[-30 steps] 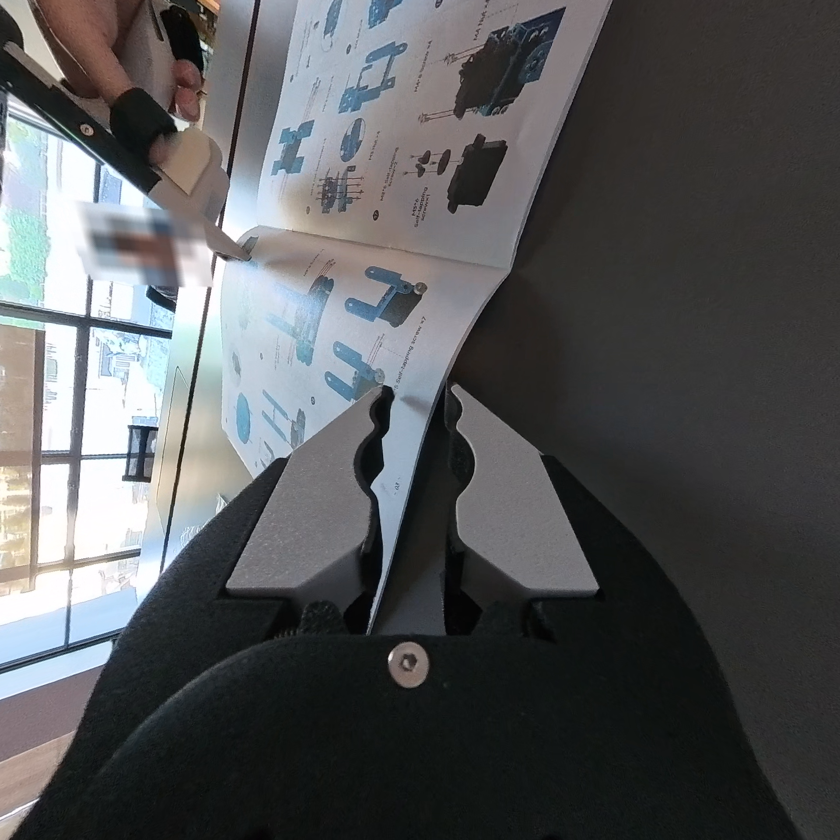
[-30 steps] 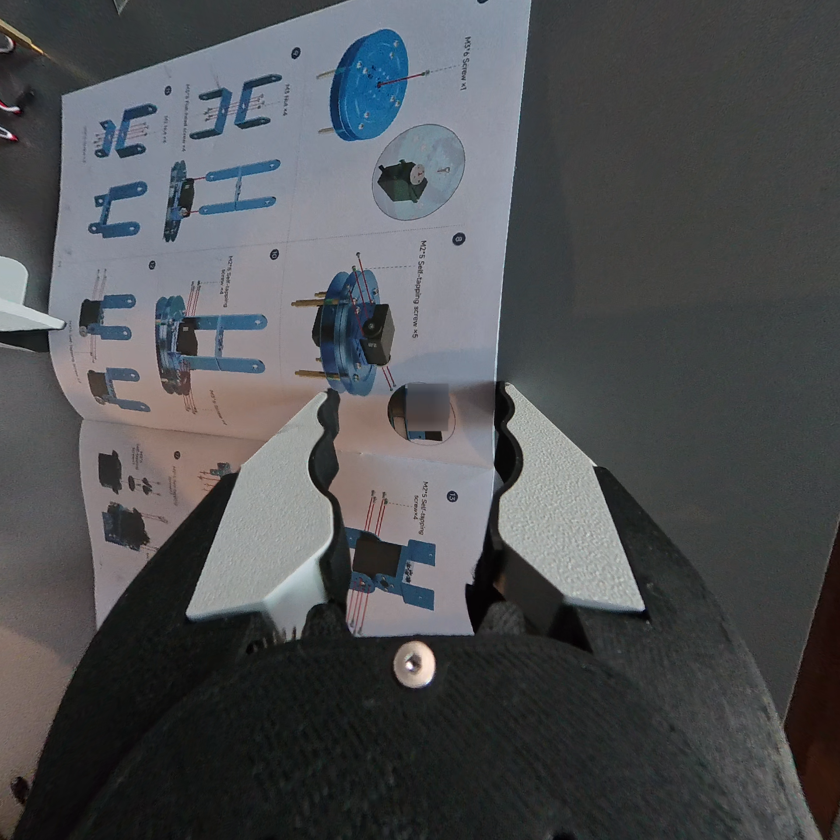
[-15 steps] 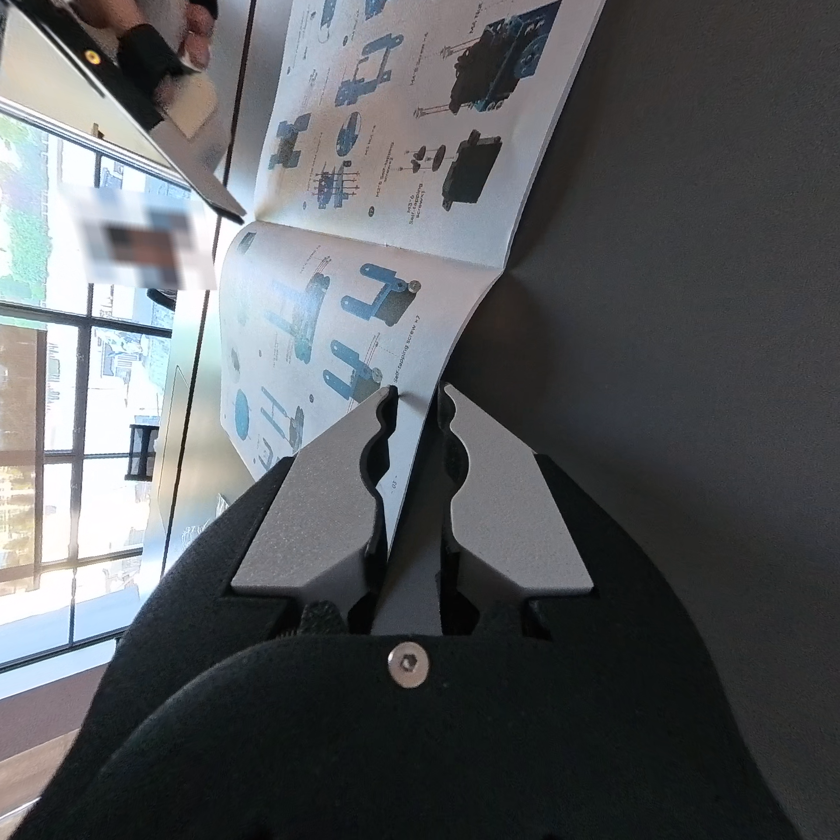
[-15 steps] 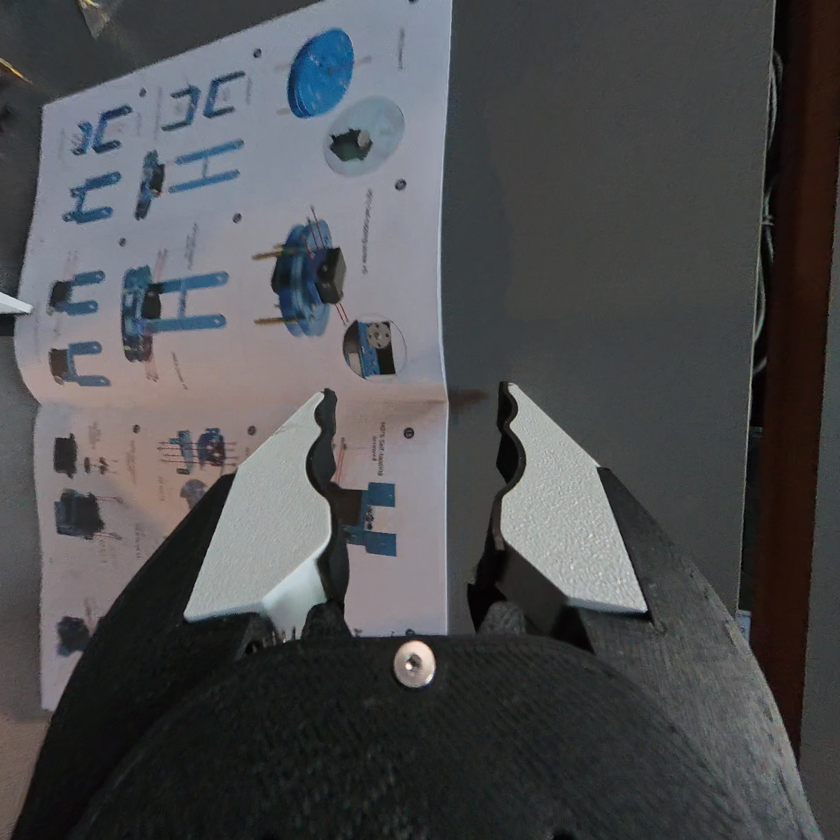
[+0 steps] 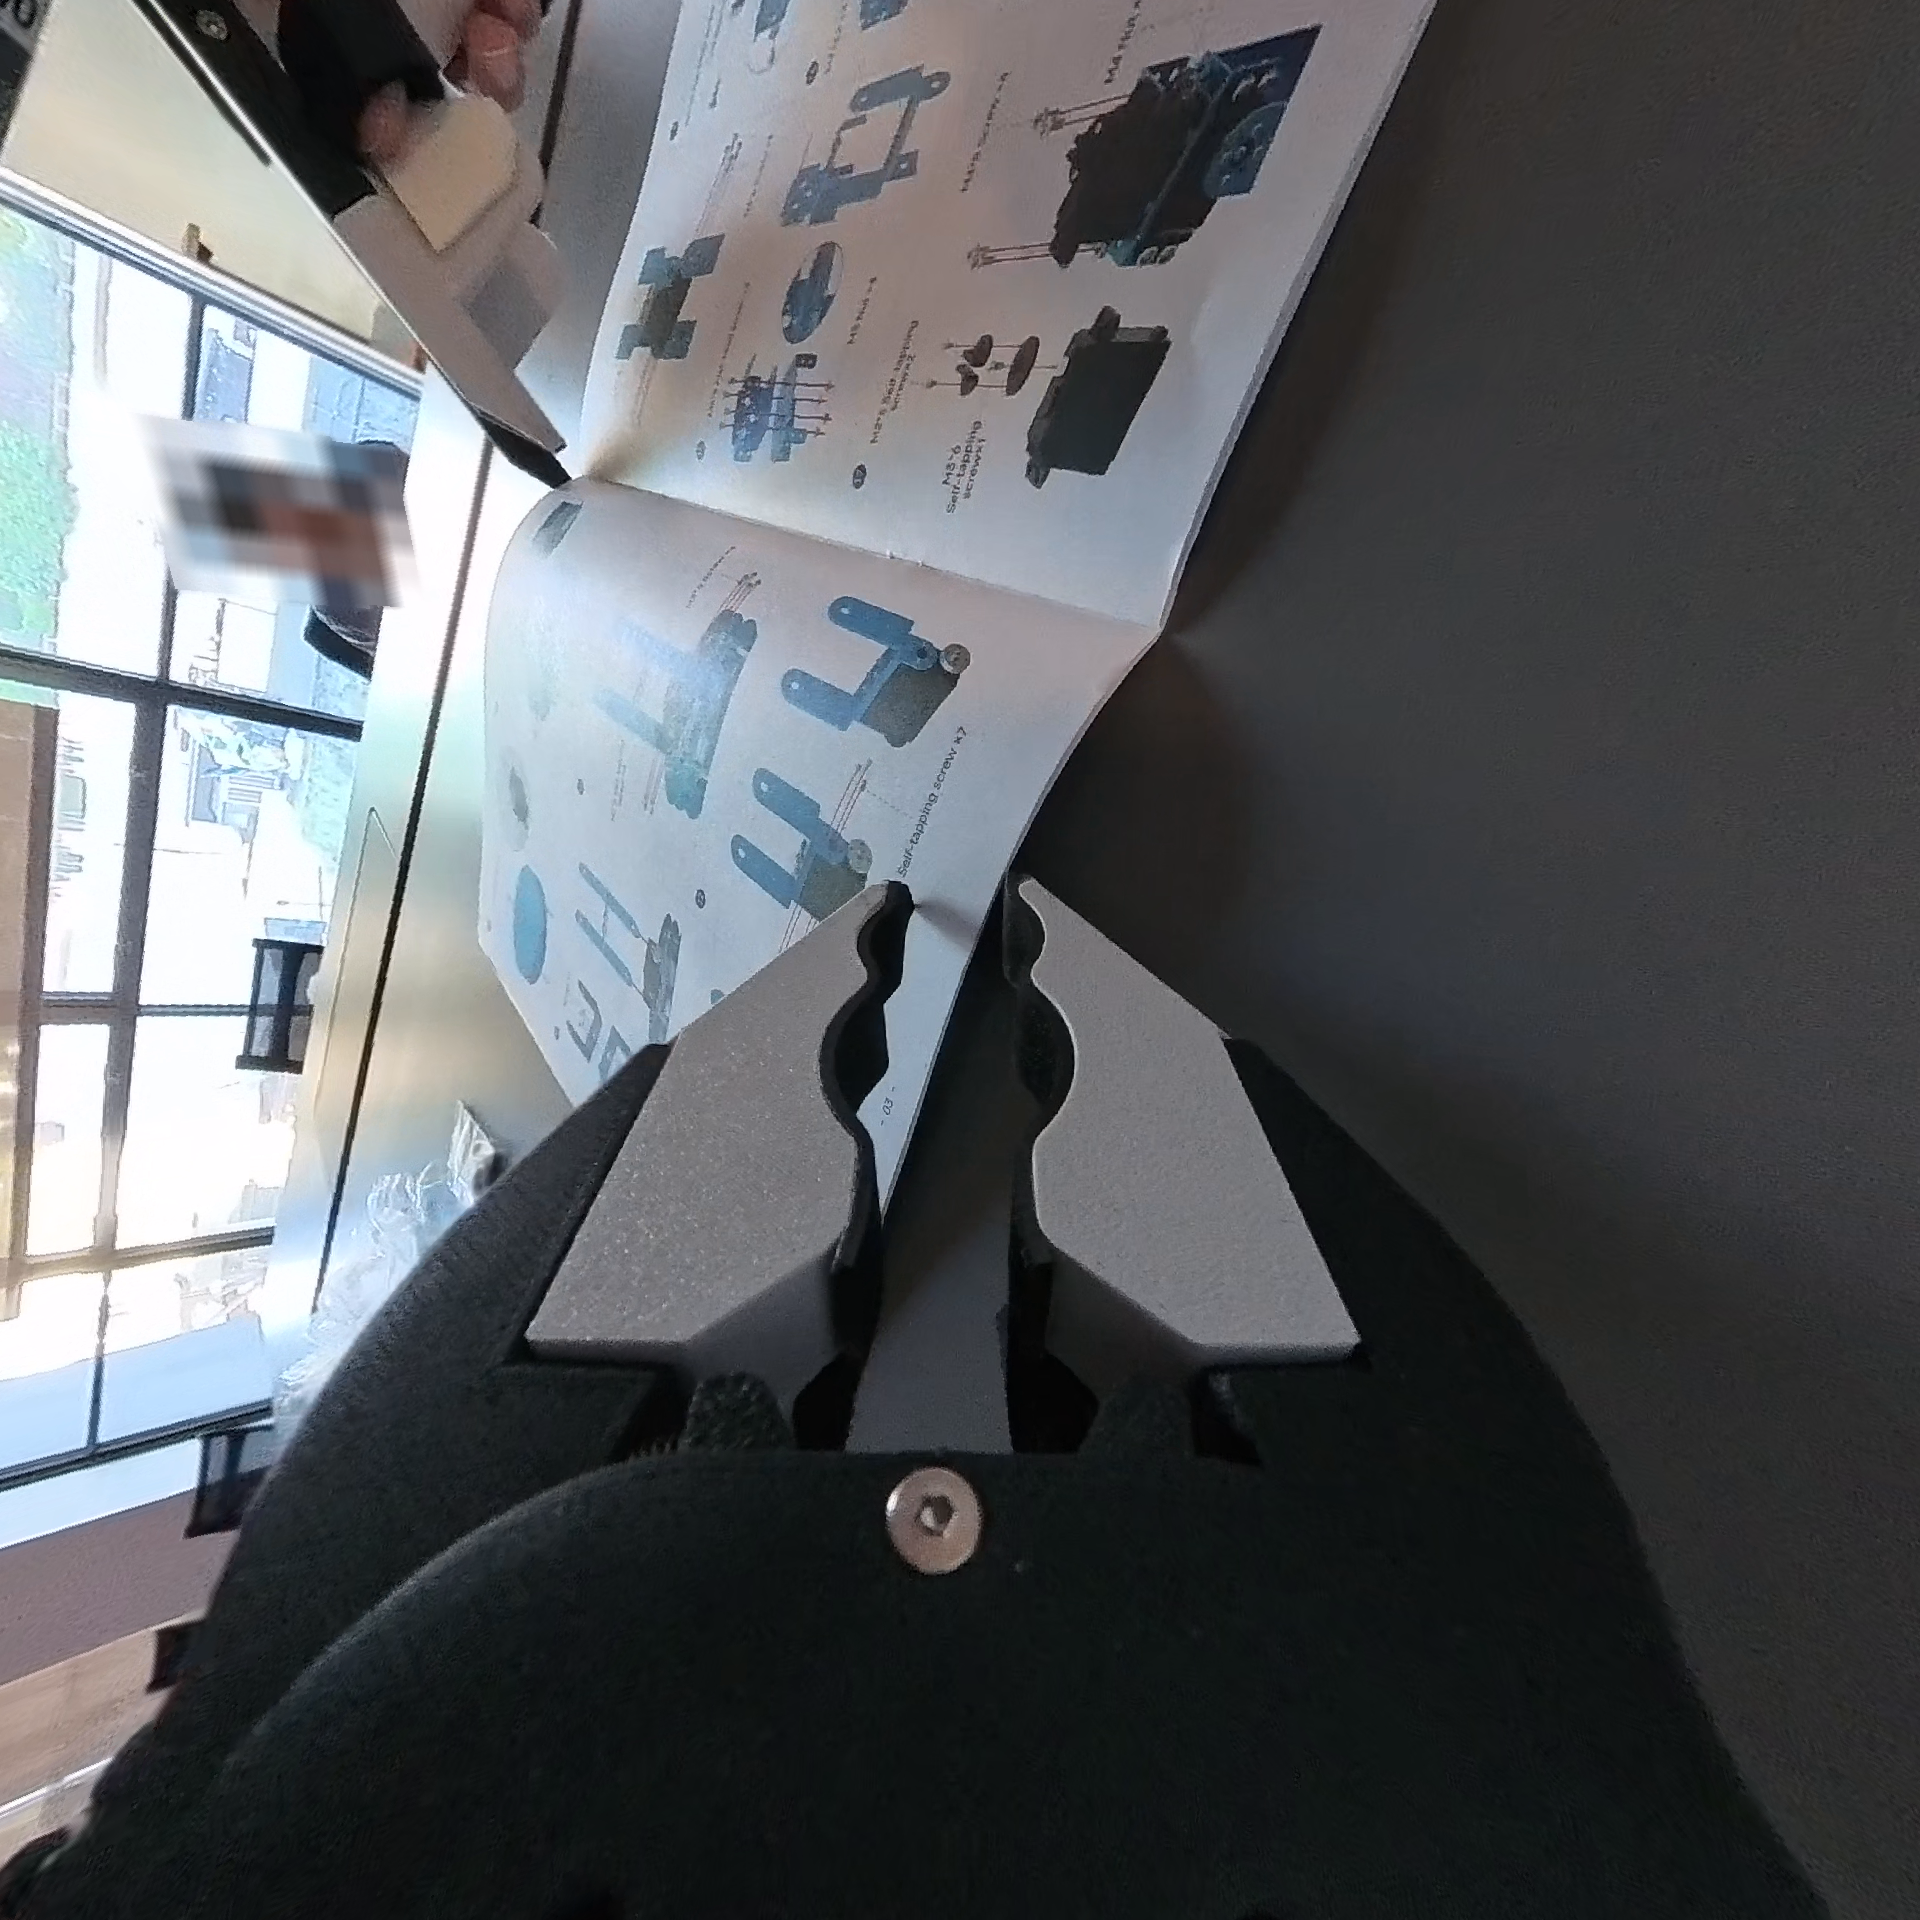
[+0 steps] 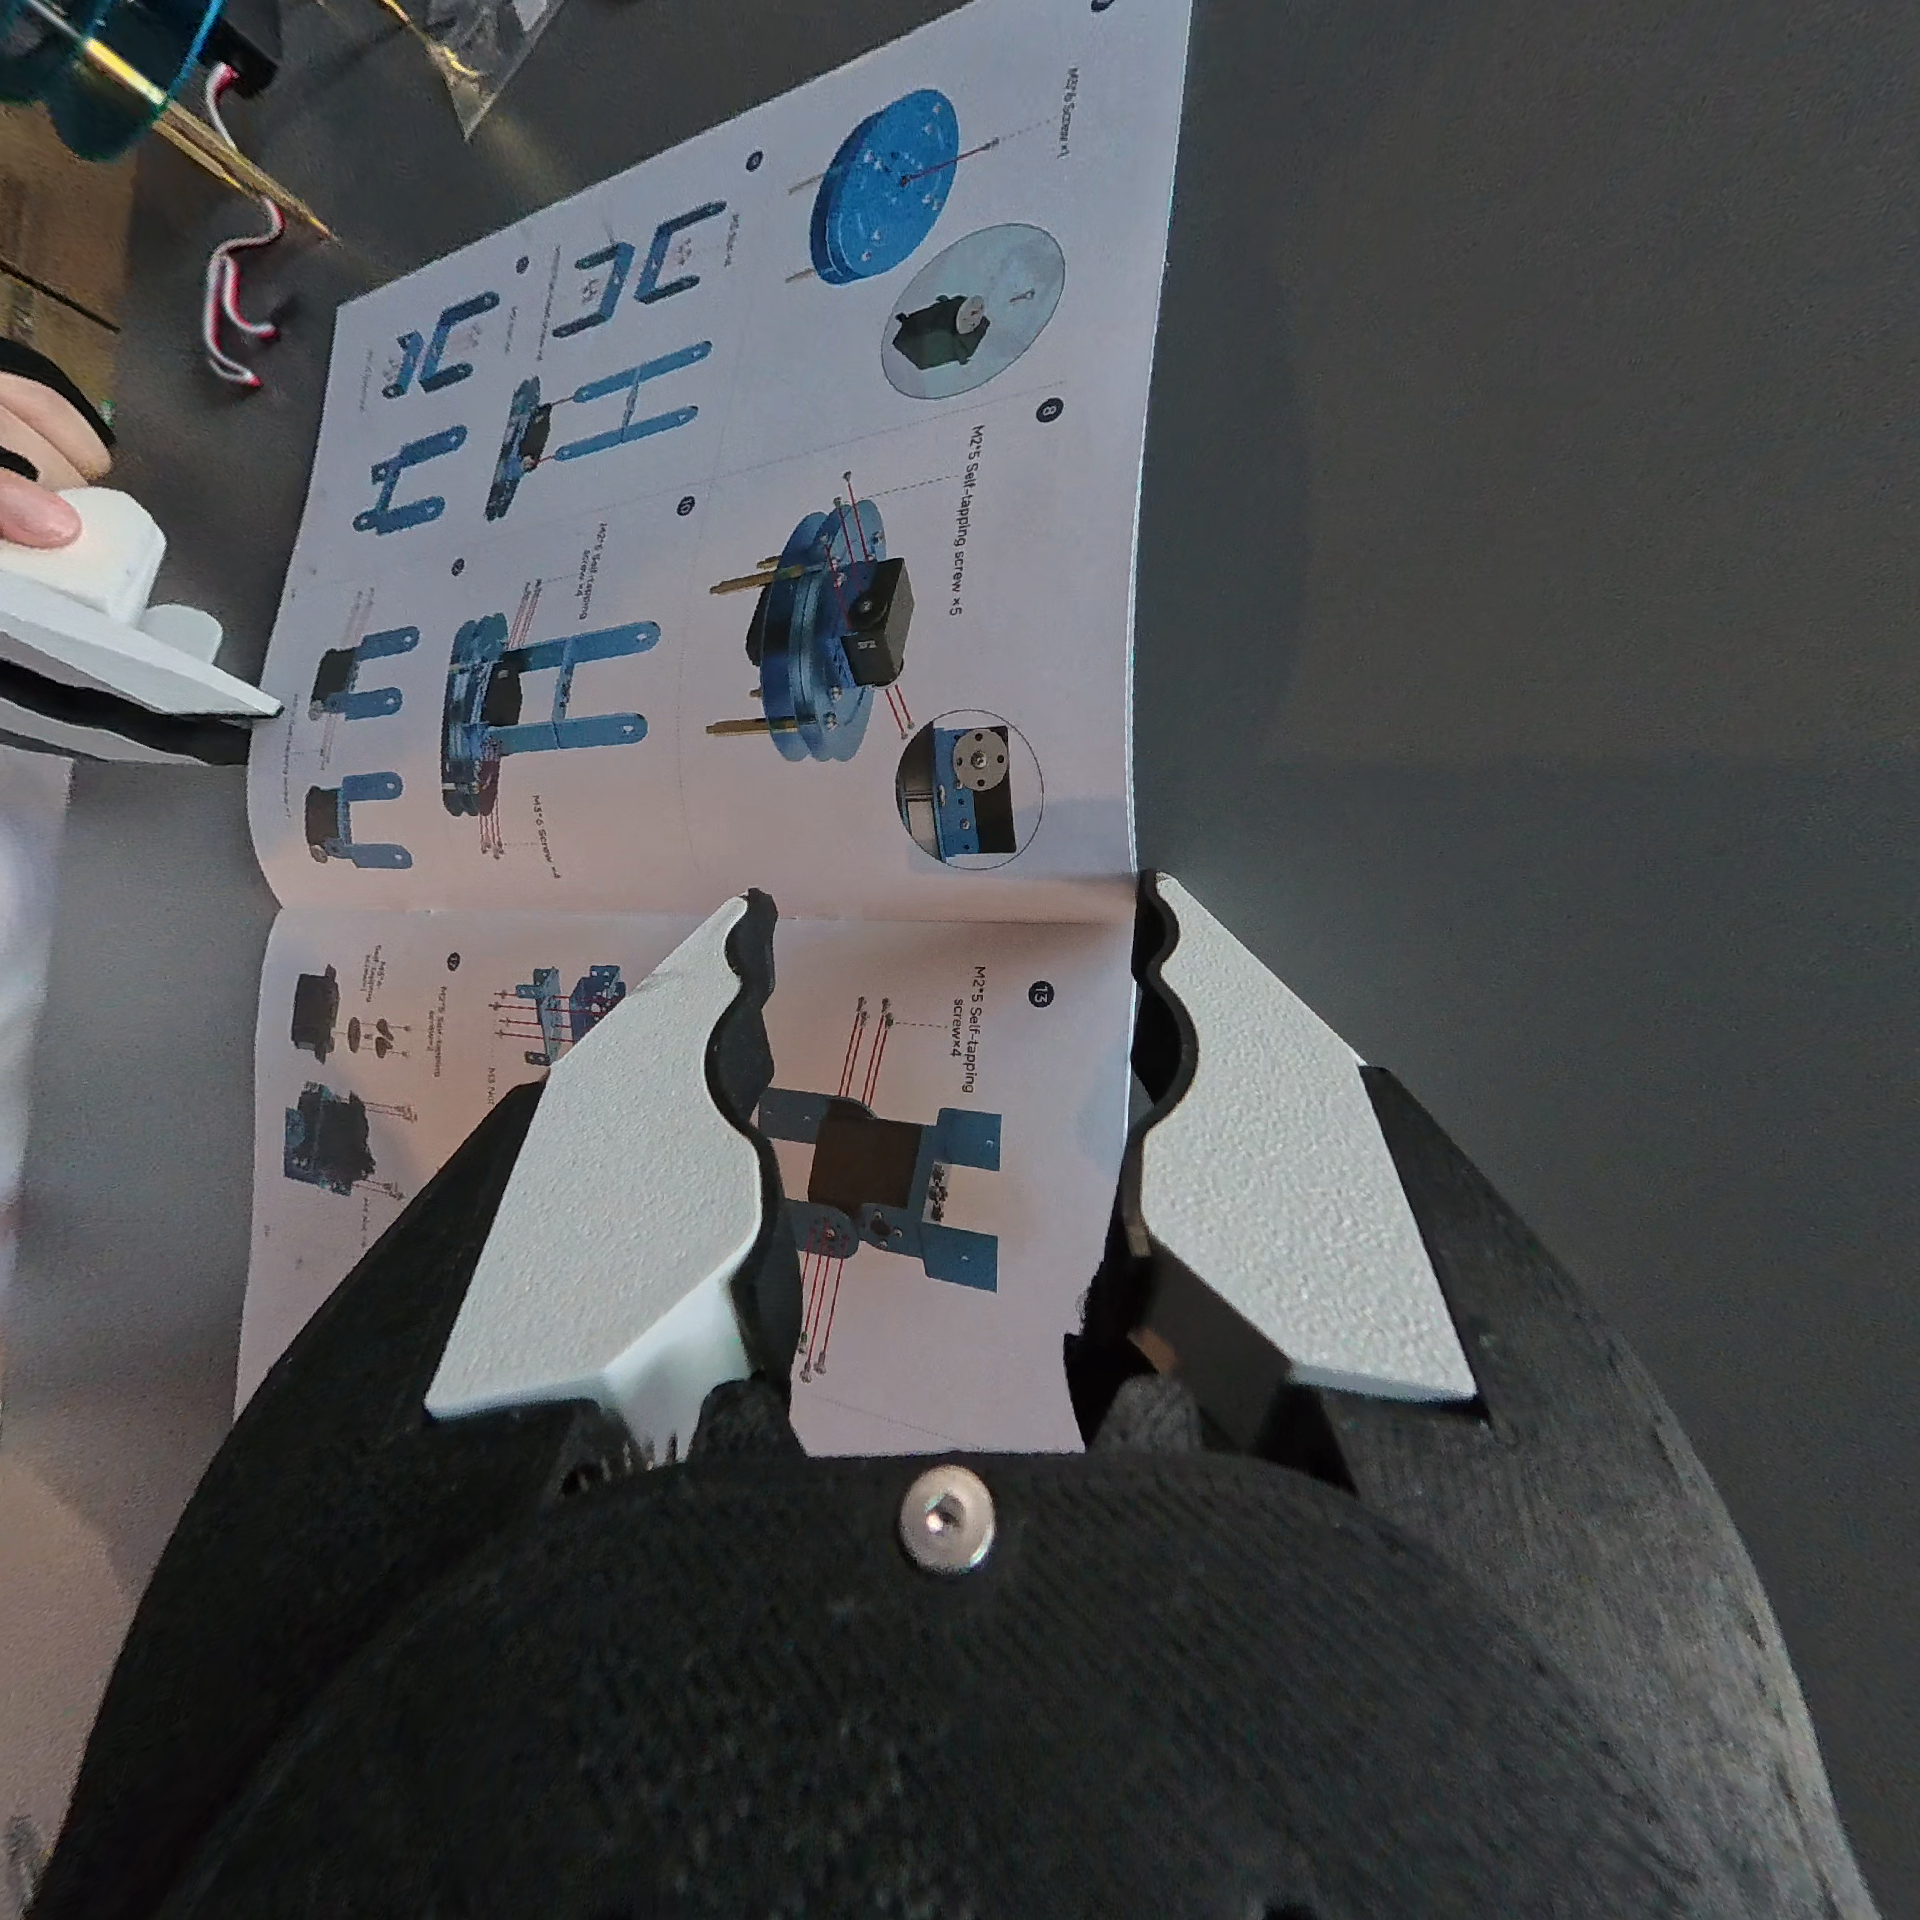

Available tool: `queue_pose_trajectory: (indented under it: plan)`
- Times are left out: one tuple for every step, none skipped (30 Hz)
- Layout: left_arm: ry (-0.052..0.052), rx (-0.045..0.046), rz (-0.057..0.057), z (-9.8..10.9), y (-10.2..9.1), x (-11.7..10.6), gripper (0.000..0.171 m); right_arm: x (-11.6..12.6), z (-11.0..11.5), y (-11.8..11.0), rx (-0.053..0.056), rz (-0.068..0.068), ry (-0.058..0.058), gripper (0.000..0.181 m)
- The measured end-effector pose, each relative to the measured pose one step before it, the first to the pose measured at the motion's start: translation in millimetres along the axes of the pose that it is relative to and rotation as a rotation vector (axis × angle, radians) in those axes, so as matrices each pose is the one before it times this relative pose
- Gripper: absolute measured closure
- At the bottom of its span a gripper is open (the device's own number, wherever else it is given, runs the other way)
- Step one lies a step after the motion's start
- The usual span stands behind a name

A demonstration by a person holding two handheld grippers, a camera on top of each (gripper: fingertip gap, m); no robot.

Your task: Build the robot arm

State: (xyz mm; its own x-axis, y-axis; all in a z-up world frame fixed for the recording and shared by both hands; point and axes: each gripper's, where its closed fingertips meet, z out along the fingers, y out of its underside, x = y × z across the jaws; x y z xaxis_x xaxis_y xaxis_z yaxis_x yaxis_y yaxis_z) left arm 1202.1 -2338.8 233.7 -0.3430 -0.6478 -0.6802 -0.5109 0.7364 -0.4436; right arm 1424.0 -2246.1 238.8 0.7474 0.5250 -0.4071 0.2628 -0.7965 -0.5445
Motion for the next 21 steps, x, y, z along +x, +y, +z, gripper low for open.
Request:
queue_pose_trajectory:
  plan:
    - [0.0015, 0.00251, -0.0058, -1.95, -0.51, 1.81, 0.155, -2.57, 0.29, 1.43, 0.0042, -0.0018, -0.0017, 0.112]
    - [-0.0005, 0.00177, -0.0021, -1.88, -0.49, 1.96, 0.155, -2.72, 0.24, 1.34, 0.0050, -0.0014, -0.0019, 0.111]
    - [-0.0026, 0.00005, 0.0007, -1.79, -0.32, 1.77, 0.155, -2.50, 0.16, 1.48, 0.0042, 0.0000, -0.0014, 0.111]
    - [-0.0027, -0.00095, 0.0007, -1.86, -0.35, 1.72, 0.155, -2.71, -0.03, 1.51, 0.0018, 0.0007, -0.0022, 0.110]
    - [-0.0007, -0.00009, -0.0012, -1.90, -0.48, 1.94, 0.155, -3.36, 0.41, 1.26, -0.0016, -0.0012, -0.0011, 0.110]
    - [0.0000, 0.00005, -0.0032, -2.07, -0.64, 1.96, 0.155, -4.16, 0.17, 2.68, -0.0044, -0.0032, -0.0002, 0.110]
    - [0.0013, 0.00038, -0.0047, -2.08, -0.65, 2.12, 0.155, -3.75, 0.23, 2.37, -0.0041, -0.0021, -0.0004, 0.110]
    - [0.0033, 0.00128, -0.0062, -2.23, -0.88, 2.47, 0.155, -3.84, 0.18, 2.28, -0.0032, -0.0017, -0.0019, 0.110]
    - [0.0030, 0.00225, -0.0063, -2.26, -1.03, 2.55, 0.155, -3.50, 0.74, 1.92, -0.0016, -0.0032, -0.0011, 0.109]
    - [0.0011, 0.00273, -0.0048, -2.22, -0.92, 2.52, 0.154, -2.71, 0.67, 2.39, -0.0010, -0.0012, -0.0010, 0.109]
    - [0.0011, 0.00282, -0.0041, -2.21, -0.93, 2.78, 0.155, -3.35, 0.76, 1.54, -0.0034, -0.0014, -0.0016, 0.109]
    - [0.0000, 0.00248, -0.0020, -2.19, -0.90, 2.63, 0.155, -5.31, 1.18, 1.20, -0.0028, -0.0010, -0.0008, 0.109]
    - [-0.0023, 0.00008, -0.0014, -2.22, -0.57, 2.29, 0.155, -4.26, 1.02, 0.57, -0.0018, -0.0002, -0.0005, 0.109]
    - [-0.0007, 0.00004, -0.0020, -2.38, -0.63, 2.58, 0.155, -4.89, 0.85, 1.60, -0.0043, -0.0024, -0.0014, 0.108]
    - [0.0006, -0.00056, -0.0044, -2.52, -0.74, 2.70, 0.155, -4.55, 1.27, 1.54, -0.0065, -0.0039, 0.0007, 0.107]
    - [0.0008, -0.00136, -0.0046, -2.44, -0.62, 2.49, 0.155, -5.06, 0.80, 1.26, -0.0073, -0.0045, 0.0003, 0.107]
    - [0.0004, -0.00076, -0.0026, -2.48, -0.47, 2.36, 0.155, -4.30, -0.35, 1.55, -0.0070, -0.0025, 0.0002, 0.107]
    - [0.0004, -0.00029, -0.0013, -2.37, -0.24, 2.29, 0.155, -5.18, 0.47, 3.12, -0.0056, -0.0002, 0.0000, 0.106]
    - [0.0006, -0.00011, -0.0016, -2.26, -0.24, 2.24, 0.154, -2.90, 0.12, 0.72, -0.0050, -0.0008, -0.0004, 0.106]
    - [0.0007, 0.00087, -0.0022, -2.09, -0.20, 1.92, 0.154, -3.49, 0.70, 1.03, -0.0032, -0.0014, 0.0010, 0.106]
    - [0.0008, 0.00121, -0.0015, -2.01, -0.19, 1.95, 0.155, -2.40, 0.43, 0.49, -0.0024, -0.0005, 0.0010, 0.106]
